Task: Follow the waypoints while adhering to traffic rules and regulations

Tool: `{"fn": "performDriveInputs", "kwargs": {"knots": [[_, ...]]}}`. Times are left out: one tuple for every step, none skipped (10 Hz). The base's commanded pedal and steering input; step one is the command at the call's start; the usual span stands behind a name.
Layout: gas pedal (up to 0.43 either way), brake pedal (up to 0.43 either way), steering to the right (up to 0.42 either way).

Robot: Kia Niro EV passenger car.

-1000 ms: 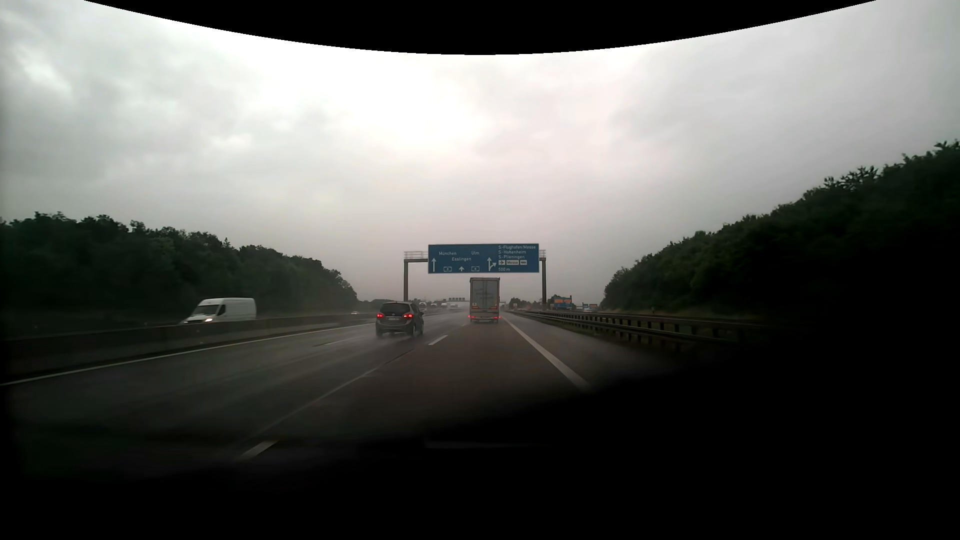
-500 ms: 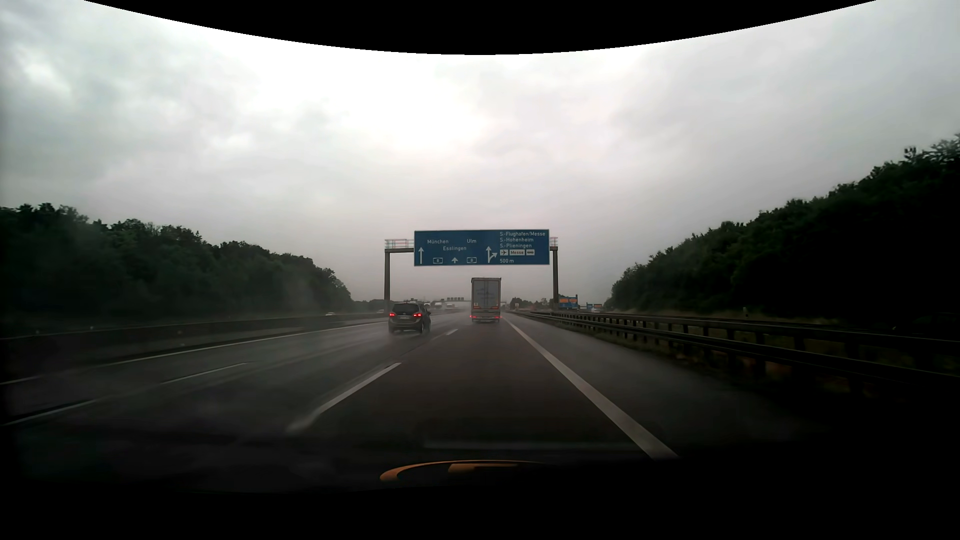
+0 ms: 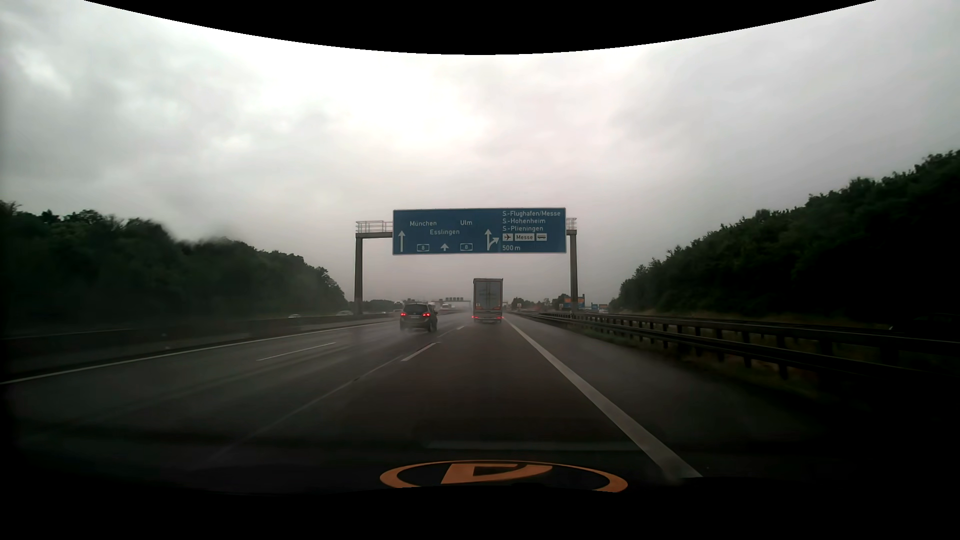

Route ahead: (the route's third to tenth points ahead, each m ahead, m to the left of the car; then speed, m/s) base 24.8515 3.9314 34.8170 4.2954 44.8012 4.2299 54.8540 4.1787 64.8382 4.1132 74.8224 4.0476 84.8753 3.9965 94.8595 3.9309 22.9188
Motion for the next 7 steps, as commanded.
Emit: {"fn": "performDriveInputs", "kwargs": {"knots": [[0.098, 0.0, 0.0], [0.098, 0.0, -0.001], [0.098, 0.0, -0.001], [0.098, 0.0, -0.001], [0.098, 0.0, -0.001], [0.098, 0.0, -0.001], [0.118, 0.0, -0.001]]}}
